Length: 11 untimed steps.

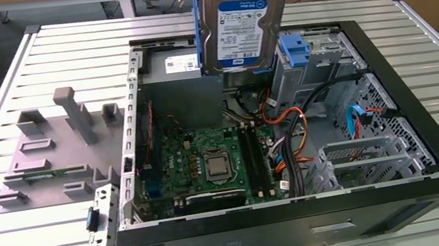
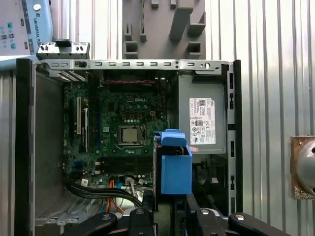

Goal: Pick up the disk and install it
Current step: 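Pick up the disk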

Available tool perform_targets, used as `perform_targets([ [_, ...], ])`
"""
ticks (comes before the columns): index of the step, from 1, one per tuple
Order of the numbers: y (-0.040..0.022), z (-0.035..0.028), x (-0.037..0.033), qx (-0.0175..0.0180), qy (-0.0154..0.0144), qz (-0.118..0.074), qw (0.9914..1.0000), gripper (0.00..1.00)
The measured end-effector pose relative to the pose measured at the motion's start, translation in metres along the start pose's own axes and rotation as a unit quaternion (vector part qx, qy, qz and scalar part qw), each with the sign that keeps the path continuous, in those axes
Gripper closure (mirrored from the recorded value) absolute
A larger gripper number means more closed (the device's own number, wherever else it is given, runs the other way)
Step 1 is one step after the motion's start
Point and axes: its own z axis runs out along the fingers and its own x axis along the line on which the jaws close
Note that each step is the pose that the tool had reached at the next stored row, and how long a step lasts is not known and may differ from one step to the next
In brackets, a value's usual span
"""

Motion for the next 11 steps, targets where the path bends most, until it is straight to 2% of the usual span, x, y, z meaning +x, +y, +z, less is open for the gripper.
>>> perform_targets([
  [11,-0.0006,0.0028,0.0192,-0.0004,0.0004,0.000,1.00000,0.65],
])
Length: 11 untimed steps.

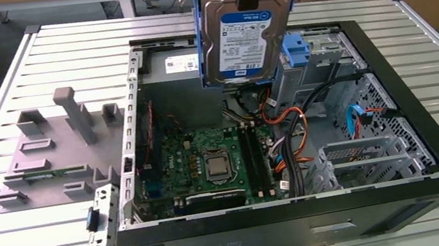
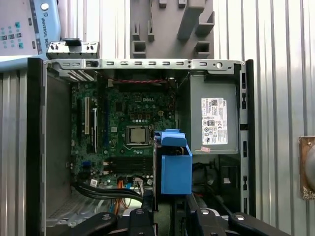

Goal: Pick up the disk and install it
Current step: 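Pick up the disk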

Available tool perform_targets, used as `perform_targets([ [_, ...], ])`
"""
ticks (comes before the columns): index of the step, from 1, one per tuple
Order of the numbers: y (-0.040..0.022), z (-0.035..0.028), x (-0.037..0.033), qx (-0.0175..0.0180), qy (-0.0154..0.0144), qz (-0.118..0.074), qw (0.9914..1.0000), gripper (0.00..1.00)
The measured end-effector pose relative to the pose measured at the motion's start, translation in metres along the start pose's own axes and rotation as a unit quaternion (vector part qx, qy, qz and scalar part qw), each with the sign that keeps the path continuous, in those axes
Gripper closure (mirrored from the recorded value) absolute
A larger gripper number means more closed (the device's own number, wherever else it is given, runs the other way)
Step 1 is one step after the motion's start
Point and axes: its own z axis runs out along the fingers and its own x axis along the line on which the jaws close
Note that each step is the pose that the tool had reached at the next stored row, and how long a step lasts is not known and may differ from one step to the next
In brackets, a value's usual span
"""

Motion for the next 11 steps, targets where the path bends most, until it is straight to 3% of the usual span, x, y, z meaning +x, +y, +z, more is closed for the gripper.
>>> perform_targets([
  [6,-0.0003,0.0015,0.0098,-0.0001,0.0002,0.000,1.00000,0.65],
  [11,-0.0004,0.0020,0.0127,-0.0001,0.0004,0.000,1.00000,0.65],
])
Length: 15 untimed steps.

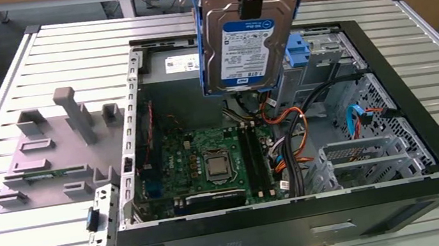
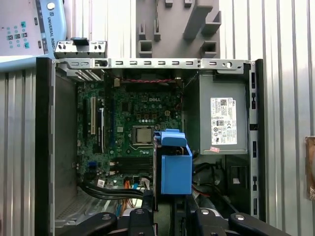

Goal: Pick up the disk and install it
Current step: 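Pick up the disk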

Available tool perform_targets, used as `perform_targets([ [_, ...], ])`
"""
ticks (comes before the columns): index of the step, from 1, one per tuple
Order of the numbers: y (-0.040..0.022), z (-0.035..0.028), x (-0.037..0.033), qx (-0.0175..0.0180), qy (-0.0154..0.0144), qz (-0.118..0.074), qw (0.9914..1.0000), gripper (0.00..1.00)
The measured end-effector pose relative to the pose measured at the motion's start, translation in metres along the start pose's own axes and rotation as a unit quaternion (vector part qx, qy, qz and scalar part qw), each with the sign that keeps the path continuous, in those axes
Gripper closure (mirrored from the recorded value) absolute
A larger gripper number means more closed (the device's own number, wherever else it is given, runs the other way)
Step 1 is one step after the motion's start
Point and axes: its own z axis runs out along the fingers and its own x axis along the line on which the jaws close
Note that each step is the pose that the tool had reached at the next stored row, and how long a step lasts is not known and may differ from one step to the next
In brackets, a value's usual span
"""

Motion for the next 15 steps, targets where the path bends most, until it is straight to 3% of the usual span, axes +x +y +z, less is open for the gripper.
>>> perform_targets([
  [15,-0.0002,0.0019,0.0031,0.0001,0.0042,0.000,0.99999,0.65],
])
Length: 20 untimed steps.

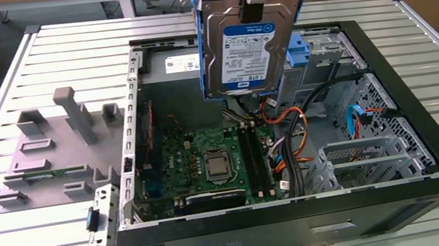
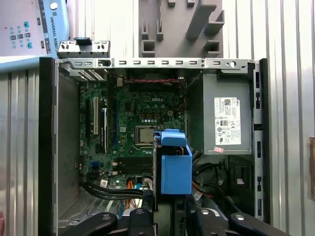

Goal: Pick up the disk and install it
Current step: 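Pick up the disk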

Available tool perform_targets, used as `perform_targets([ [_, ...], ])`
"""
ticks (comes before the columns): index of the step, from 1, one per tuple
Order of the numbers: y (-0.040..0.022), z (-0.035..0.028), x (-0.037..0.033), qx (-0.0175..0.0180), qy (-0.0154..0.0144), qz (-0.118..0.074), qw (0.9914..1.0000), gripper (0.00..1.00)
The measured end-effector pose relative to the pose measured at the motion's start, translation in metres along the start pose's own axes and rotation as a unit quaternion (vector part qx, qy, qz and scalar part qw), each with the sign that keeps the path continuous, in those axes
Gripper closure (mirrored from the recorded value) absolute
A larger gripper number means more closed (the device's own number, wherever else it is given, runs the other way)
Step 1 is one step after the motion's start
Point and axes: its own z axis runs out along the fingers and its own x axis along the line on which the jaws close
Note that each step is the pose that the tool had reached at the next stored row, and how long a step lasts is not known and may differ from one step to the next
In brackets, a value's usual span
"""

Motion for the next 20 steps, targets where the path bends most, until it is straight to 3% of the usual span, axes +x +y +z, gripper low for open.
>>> perform_targets([
  [3,0.0000,0.0001,0.0004,0.0000,0.0014,0.000,1.00000,0.65],
  [13,0.0000,0.0003,0.0008,0.0001,0.0014,0.000,1.00000,0.65],
  [20,-0.0002,0.0004,0.0066,0.0001,0.0015,0.000,1.00000,0.65],
])
